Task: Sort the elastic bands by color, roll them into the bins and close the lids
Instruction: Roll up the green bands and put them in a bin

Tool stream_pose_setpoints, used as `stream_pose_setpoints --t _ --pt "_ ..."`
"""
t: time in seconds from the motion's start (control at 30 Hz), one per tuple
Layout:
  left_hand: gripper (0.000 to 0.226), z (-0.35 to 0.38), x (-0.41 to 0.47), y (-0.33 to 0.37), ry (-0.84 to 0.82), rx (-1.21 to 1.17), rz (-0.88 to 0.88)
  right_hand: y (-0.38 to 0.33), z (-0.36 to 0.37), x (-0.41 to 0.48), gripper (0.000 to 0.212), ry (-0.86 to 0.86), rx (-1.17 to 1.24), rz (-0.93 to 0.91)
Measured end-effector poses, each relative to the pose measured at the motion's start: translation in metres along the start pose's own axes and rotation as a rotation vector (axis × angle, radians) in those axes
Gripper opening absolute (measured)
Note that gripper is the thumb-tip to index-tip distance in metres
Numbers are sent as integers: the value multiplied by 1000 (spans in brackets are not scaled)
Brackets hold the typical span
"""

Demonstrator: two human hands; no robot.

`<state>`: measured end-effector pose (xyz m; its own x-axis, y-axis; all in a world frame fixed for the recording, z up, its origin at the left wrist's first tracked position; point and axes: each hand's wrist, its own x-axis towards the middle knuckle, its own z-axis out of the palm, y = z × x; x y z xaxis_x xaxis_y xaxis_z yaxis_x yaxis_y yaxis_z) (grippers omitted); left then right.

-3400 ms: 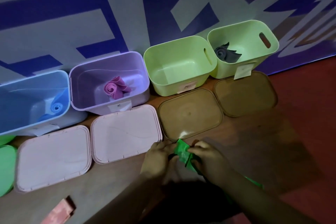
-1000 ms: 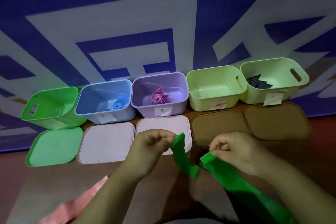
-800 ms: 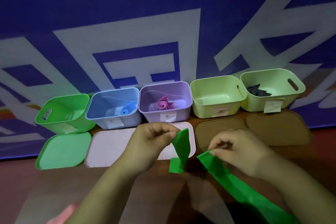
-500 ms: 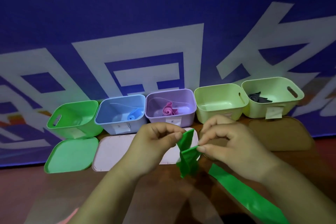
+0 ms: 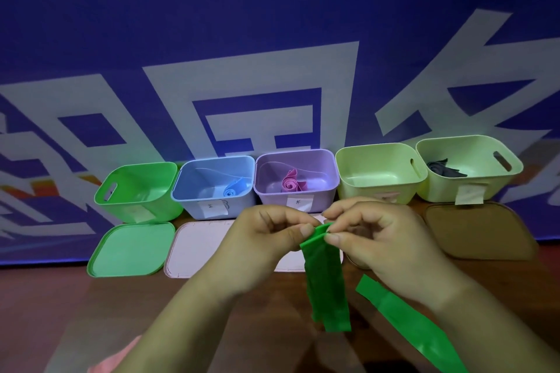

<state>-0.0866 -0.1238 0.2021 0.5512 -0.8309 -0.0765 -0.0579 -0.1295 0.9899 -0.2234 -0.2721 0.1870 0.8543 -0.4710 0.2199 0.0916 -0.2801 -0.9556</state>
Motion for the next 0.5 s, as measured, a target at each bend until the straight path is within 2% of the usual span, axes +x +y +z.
stream_pose_setpoints --t 0.27,0.37,0.5 --pt "12 1 4 -4 -6 6 4 2 0 3 12 40 39 41" --pt "13 2 6 -8 3 6 22 7 -1 3 21 85 48 71" --pt "9 7 9 -14 40 -110 52 10 -1 4 24 135 103 110"
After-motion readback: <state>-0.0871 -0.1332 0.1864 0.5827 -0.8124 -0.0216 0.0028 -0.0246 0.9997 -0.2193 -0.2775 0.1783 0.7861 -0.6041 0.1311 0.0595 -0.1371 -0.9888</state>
